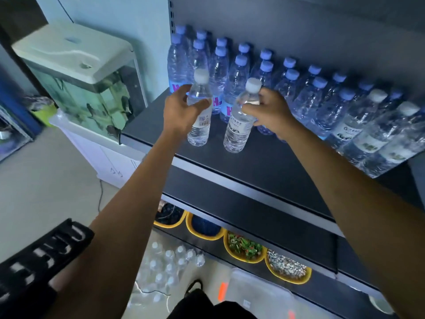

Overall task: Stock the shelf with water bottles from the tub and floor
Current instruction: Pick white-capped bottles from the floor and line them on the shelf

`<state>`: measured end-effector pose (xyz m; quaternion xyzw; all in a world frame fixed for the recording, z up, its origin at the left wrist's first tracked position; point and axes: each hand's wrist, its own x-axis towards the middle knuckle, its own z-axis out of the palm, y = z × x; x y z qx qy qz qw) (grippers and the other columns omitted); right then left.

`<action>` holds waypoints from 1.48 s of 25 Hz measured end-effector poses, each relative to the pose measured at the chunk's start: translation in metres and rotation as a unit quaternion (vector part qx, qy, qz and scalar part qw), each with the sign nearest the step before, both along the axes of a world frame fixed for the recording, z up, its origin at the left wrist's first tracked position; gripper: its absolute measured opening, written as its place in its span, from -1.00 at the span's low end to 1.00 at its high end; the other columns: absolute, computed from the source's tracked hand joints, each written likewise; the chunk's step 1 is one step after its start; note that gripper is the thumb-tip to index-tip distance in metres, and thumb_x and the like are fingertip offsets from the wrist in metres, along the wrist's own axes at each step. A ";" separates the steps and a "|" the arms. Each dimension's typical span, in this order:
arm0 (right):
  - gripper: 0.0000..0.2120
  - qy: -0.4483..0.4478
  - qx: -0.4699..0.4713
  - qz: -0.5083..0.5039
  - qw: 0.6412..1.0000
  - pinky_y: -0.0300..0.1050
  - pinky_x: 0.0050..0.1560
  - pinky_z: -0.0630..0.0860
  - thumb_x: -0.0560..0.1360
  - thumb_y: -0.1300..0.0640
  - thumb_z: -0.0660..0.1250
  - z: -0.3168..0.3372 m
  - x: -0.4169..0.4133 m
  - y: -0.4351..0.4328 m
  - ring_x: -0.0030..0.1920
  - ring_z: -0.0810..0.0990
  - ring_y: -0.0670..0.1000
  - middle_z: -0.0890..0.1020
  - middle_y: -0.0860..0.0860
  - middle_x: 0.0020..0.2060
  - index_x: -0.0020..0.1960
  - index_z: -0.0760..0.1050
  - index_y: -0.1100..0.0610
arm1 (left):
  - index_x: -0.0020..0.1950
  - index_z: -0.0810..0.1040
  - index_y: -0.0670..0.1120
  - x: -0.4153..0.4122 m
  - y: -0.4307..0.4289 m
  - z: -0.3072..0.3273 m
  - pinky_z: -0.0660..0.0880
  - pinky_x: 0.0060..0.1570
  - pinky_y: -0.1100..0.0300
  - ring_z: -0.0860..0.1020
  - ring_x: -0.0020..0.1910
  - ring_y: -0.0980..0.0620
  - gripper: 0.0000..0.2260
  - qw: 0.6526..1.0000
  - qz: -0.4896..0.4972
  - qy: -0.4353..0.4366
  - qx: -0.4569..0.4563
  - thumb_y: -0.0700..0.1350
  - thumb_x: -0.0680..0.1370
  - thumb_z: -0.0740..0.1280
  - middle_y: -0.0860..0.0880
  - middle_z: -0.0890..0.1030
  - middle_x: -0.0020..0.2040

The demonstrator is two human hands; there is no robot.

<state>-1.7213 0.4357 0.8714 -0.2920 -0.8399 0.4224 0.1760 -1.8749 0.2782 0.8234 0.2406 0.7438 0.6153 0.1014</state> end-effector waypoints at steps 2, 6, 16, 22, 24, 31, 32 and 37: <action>-0.65 0.013 -0.005 0.026 1.000 0.22 0.21 0.62 0.44 0.12 0.40 -0.005 -0.014 0.002 0.18 0.67 0.09 0.71 0.02 0.13 0.22 0.59 0.07 | 0.33 0.56 -0.04 -0.015 -0.002 -0.005 0.63 0.13 0.02 0.68 0.01 0.04 -0.55 1.000 -0.015 -0.015 0.016 -0.07 0.46 0.54 -0.01 0.70 0.07; -0.65 0.074 -0.014 0.025 0.997 0.06 0.18 0.60 0.50 0.23 0.36 -0.021 -0.028 0.003 0.16 0.67 0.04 0.69 0.01 0.16 0.28 0.53 0.15 | 0.39 0.39 -0.09 -0.022 -0.006 -0.021 0.61 0.12 0.16 0.67 0.03 0.12 -0.45 0.997 -0.050 -0.023 0.057 -0.10 0.48 0.54 -0.06 0.67 0.13; -0.34 0.066 0.095 -0.078 0.990 0.02 0.30 0.51 0.32 -0.17 0.50 -0.048 -0.062 -0.011 0.24 0.56 0.08 0.53 0.12 0.24 0.30 0.49 0.16 | 0.25 0.33 -0.04 -0.028 -0.006 -0.095 0.58 0.06 0.08 0.65 0.05 0.02 -0.40 0.994 -0.044 0.025 -0.096 0.04 0.37 0.60 0.03 0.65 0.18; -0.45 0.129 0.032 -0.078 0.988 0.02 0.23 0.57 0.41 0.05 0.49 -0.055 -0.089 -0.020 0.18 0.62 0.05 0.58 0.11 0.20 0.30 0.43 0.23 | 0.24 0.38 -0.03 -0.047 0.004 -0.097 0.61 0.06 0.06 0.66 0.02 0.08 -0.47 0.997 -0.050 0.017 -0.062 0.01 0.39 0.56 0.16 0.64 0.07; -0.52 0.155 0.000 -0.076 0.985 -0.06 0.14 0.60 0.45 0.17 0.45 -0.057 -0.096 -0.023 0.03 0.62 -0.05 0.59 0.05 0.09 0.28 0.37 0.27 | 0.25 0.39 -0.01 -0.056 0.004 -0.097 0.59 0.05 0.13 0.65 0.02 0.12 -0.47 0.997 -0.047 0.017 -0.052 0.00 0.39 0.57 0.19 0.63 0.07; -0.55 0.116 0.034 -0.046 0.992 -0.15 0.27 0.48 0.49 0.13 0.38 -0.055 -0.113 -0.024 0.20 0.52 -0.07 0.52 0.00 0.25 0.35 0.38 0.14 | 0.38 0.40 -0.11 -0.076 0.001 -0.101 0.54 0.20 0.18 0.58 0.20 0.09 -0.37 0.996 -0.075 0.039 -0.017 -0.03 0.39 0.56 0.03 0.60 0.23; -0.47 0.107 0.052 -0.057 0.991 -0.21 0.31 0.44 0.49 0.06 0.42 -0.056 -0.115 -0.025 0.27 0.47 -0.06 0.46 0.02 0.31 0.40 0.36 0.16 | 0.45 0.38 -0.11 -0.076 0.000 -0.102 0.50 0.21 0.29 0.58 0.22 0.16 -0.36 0.995 -0.097 0.027 -0.008 -0.06 0.42 0.51 0.07 0.59 0.26; -0.41 0.123 0.066 -0.077 0.987 -0.28 0.19 0.51 0.44 0.04 0.52 -0.060 -0.109 -0.021 0.20 0.56 -0.05 0.52 0.05 0.26 0.39 0.41 0.19 | 0.38 0.48 -0.16 -0.071 -0.005 -0.104 0.49 0.28 -0.01 0.50 0.25 -0.07 -0.41 0.994 -0.086 0.065 -0.031 -0.01 0.37 0.44 -0.09 0.55 0.20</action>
